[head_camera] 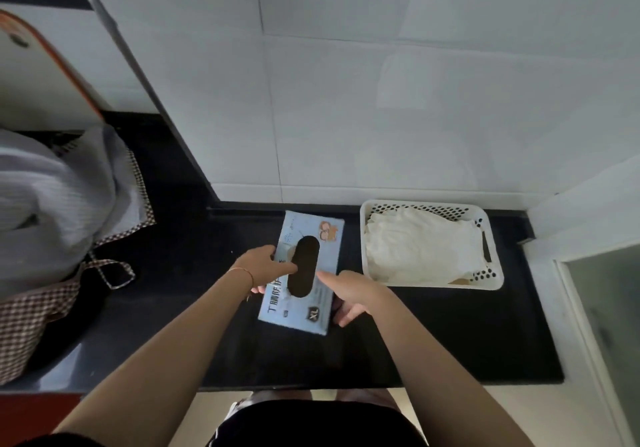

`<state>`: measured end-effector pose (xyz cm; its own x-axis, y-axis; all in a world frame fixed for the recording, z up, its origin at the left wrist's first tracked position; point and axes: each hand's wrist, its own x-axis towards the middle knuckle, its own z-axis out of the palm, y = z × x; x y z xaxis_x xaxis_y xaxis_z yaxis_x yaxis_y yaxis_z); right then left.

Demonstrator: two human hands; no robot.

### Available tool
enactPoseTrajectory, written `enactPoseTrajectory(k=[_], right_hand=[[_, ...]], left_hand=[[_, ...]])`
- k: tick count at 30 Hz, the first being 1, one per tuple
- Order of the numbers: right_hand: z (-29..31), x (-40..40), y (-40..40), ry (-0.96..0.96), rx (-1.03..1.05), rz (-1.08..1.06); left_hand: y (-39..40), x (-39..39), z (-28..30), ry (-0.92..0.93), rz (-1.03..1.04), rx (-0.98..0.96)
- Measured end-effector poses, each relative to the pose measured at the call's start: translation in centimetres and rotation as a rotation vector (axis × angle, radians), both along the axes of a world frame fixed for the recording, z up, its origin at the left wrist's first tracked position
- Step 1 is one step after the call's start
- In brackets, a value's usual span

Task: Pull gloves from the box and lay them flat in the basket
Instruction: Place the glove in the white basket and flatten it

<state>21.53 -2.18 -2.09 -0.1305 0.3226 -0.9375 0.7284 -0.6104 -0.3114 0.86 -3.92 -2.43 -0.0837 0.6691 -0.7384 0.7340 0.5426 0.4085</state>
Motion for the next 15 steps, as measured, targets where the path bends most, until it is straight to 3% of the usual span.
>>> enactPoseTrajectory(k=[4, 7, 11, 13, 15], right_hand=[[-0.3, -0.2, -1.0, 0.100, 0.216, -0.291], [1.3, 0.9, -0.9, 0.222, 0.196, -0.419], [4.3, 3.0, -0.3, 0.369, 0.086, -0.351], [5.2, 3.8, 0.1, 0.350, 0.093, -0.333], [5.7, 4.4, 0.4, 0.327, 0.127, -0.313]], left_hand=[[-1.2, 0.1, 0.2, -0.121, 0.160, 0.008], [-1.7, 0.3, 1.4, -0.329, 0.368, -0.041], [-2.8, -0.3, 4.1, -0.756, 0.609, -0.113], [-3.1, -0.8, 4.5, -0.804, 0.567, -0.074], [-3.2, -0.8, 4.8, -0.733, 0.510, -0.044]])
